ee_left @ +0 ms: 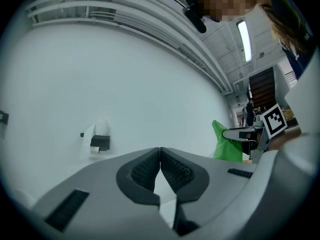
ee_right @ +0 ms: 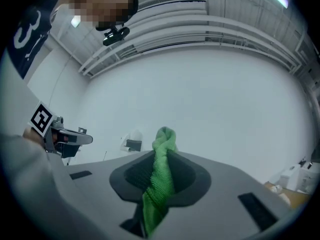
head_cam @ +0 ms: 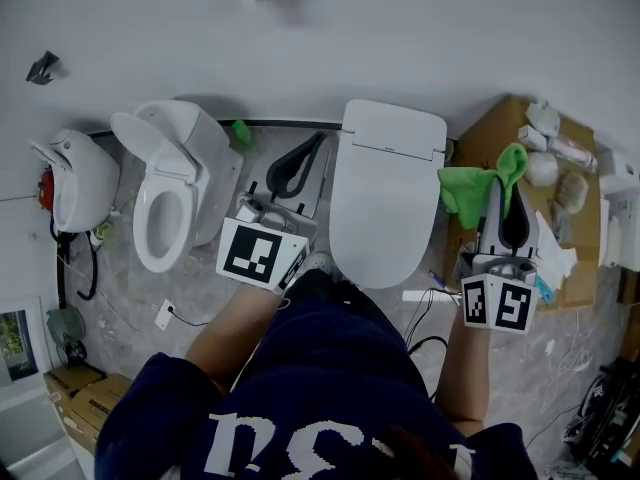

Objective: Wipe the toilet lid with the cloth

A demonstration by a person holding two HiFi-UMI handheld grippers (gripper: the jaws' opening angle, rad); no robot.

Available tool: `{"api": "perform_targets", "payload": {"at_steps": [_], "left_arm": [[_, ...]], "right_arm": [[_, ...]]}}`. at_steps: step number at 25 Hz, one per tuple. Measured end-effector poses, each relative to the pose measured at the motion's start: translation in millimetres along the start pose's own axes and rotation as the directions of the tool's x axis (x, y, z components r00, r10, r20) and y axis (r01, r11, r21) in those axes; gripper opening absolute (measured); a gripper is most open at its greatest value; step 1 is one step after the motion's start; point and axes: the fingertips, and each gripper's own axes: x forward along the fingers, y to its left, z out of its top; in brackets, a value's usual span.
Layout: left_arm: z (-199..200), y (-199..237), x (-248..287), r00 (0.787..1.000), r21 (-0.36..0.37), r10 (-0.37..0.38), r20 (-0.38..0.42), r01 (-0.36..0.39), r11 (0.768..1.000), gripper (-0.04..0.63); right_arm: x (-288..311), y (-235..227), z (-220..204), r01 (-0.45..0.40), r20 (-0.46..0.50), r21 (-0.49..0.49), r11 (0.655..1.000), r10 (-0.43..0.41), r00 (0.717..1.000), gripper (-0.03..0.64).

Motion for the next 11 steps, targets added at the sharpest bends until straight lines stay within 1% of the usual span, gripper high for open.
{"api": "perform_targets", "payload": {"at_steps": [5,7,9,11], "left_arm": [[12,-1,-2,0.999,0.008,0.012,0.031,-0.012,1.0,0.021],[22,-3,-3,0.997,-0.006,0.024,0.067,-0.023,1.0,0.021],[31,-4,-5,0.995,-0.016,0.032,0.096,-0.03,0.999,0.021],[35,-6,-7,0.993,-0.018,0.035,0.108,-0.033,0.999,0.021]], "right_arm": [[-8,-8,20,0.018,0.041,0.004,1.0,-0.018,0.999,0.081],[-13,-9,28,0.022,0.058,0.002,1.0,-0.023,0.998,0.081],[-15,-8,34,0.017,0.07,-0.001,1.0,-0.017,0.997,0.083],[-16,-5,39,0.003,0.078,-0.001,1.0,-0.003,0.997,0.082]]}}
